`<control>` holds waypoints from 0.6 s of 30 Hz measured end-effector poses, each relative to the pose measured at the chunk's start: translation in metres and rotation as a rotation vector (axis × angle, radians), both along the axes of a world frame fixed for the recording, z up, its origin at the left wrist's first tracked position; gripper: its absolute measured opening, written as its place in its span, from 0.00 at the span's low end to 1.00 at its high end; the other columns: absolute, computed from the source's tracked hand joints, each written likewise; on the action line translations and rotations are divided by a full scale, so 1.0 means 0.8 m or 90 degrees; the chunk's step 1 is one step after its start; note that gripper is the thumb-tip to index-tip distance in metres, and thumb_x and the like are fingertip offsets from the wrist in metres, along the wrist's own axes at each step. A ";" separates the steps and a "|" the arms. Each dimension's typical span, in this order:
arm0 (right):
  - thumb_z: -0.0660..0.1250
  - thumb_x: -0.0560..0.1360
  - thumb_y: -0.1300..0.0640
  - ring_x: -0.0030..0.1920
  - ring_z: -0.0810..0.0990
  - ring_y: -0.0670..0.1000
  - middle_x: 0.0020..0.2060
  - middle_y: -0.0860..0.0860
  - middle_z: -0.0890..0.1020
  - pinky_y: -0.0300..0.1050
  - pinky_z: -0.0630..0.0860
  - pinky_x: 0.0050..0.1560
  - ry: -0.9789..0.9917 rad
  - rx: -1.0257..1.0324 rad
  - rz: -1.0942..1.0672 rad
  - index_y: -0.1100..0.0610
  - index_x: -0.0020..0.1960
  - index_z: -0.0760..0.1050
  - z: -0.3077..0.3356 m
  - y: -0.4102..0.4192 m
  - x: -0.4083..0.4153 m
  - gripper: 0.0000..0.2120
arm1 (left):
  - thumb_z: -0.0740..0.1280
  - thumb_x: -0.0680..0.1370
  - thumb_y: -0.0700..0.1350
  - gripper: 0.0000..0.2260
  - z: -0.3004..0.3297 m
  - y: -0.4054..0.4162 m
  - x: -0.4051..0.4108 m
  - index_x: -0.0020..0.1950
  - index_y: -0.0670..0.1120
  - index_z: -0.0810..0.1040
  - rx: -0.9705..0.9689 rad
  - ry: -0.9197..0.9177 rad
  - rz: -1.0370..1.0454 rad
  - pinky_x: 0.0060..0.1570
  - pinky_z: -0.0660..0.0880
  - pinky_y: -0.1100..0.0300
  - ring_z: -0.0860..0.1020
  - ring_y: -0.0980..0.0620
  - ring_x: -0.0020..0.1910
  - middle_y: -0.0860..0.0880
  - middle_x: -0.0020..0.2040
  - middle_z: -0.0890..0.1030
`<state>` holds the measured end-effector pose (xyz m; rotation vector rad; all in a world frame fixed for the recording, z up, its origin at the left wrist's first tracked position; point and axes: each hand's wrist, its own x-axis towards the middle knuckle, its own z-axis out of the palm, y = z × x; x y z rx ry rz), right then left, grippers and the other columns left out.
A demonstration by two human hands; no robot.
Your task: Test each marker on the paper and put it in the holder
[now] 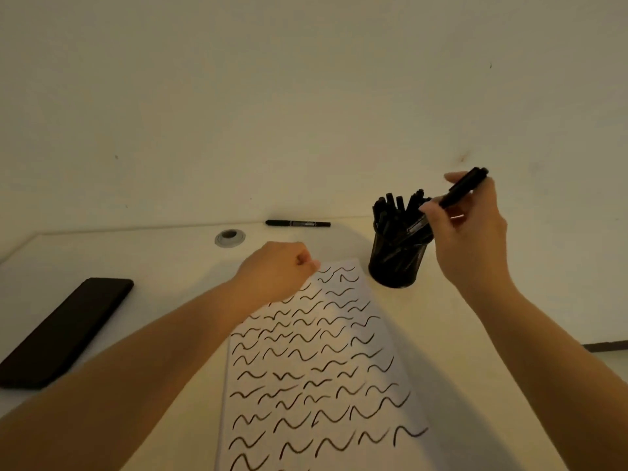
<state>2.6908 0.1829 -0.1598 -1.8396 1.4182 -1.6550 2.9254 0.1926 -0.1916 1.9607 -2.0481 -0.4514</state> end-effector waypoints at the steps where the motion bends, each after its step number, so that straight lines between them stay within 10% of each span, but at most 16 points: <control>1: 0.65 0.75 0.57 0.39 0.77 0.34 0.39 0.40 0.78 0.24 0.71 0.34 -0.015 0.004 -0.005 0.43 0.53 0.64 0.000 -0.008 -0.001 0.14 | 0.57 0.77 0.57 0.12 -0.003 -0.021 0.005 0.50 0.51 0.74 0.008 -0.042 0.012 0.40 0.73 0.57 0.77 0.53 0.39 0.52 0.43 0.78; 18: 0.64 0.74 0.63 0.49 0.77 0.46 0.50 0.43 0.75 0.40 0.71 0.48 0.077 0.053 0.011 0.40 0.69 0.54 -0.054 -0.062 0.007 0.32 | 0.58 0.78 0.45 0.15 -0.076 -0.193 0.039 0.64 0.46 0.70 -0.165 -0.264 0.039 0.48 0.69 0.50 0.69 0.43 0.58 0.45 0.61 0.73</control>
